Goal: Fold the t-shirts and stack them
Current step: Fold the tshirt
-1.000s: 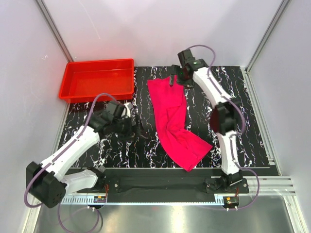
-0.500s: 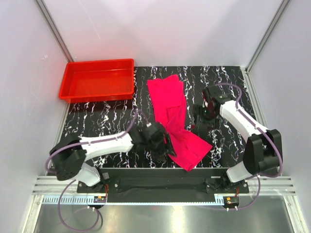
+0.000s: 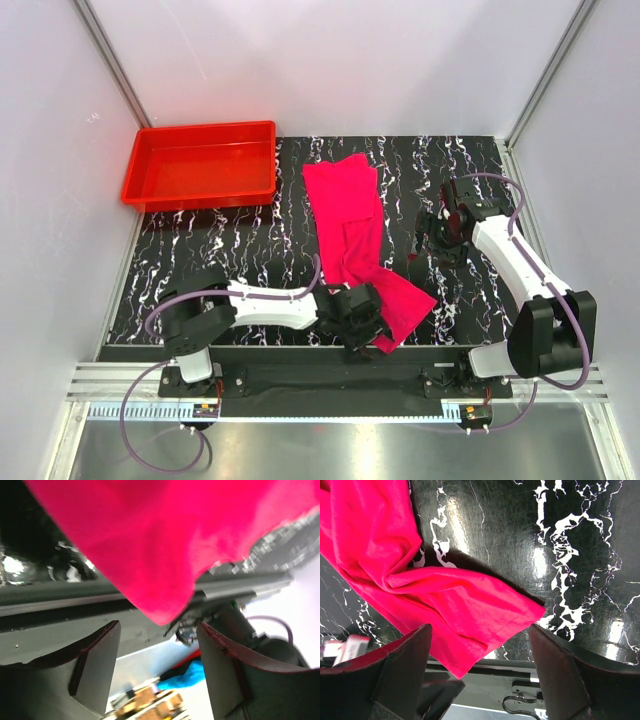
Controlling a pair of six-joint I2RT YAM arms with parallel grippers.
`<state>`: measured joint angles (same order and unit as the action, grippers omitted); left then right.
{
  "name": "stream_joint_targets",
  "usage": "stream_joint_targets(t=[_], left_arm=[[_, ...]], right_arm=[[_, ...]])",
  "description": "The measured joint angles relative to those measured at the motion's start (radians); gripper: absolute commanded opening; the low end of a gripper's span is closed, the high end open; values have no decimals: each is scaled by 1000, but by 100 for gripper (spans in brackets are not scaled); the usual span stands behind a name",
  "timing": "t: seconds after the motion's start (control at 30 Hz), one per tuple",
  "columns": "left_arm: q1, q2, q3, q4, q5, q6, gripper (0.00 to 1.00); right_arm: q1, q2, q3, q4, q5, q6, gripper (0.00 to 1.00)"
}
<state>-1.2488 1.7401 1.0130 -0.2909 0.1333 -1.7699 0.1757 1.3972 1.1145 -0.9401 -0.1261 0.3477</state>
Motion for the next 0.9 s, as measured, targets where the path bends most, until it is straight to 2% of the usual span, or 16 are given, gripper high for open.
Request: stream_joint_targets(t=[0.17,0.3,0.33,0.4,0.43,0.63,0.77,0.9], left_arm=[[-13,48,0,-8,-8,-101,59],[-18,69,2,-5,-18,-146,37],[-19,72,2,-4,-22,-153,24],[-20,77,2,2,-33,-159,13],[-20,77,2,2,-39,-157,2],[-21,42,-38,-28,-60,-106,0],[-21,-77,-113,-95,-61,-33,0],[-21,-198,-199,-134,-46,57,0]], right_arm=[[0,-11,0,0,-6,0,86],[0,-25,-2,2,-23,0,86],[0,-28,-4,2,-27,0,86],[0,-30,-10,4,-40,0,86],[0,-30,-15,5,-48,0,87],[0,-39,-61,16,-132,2,89],[9,-34,-131,46,-263,5,88],[55,-27,-192,62,-316,14,89]])
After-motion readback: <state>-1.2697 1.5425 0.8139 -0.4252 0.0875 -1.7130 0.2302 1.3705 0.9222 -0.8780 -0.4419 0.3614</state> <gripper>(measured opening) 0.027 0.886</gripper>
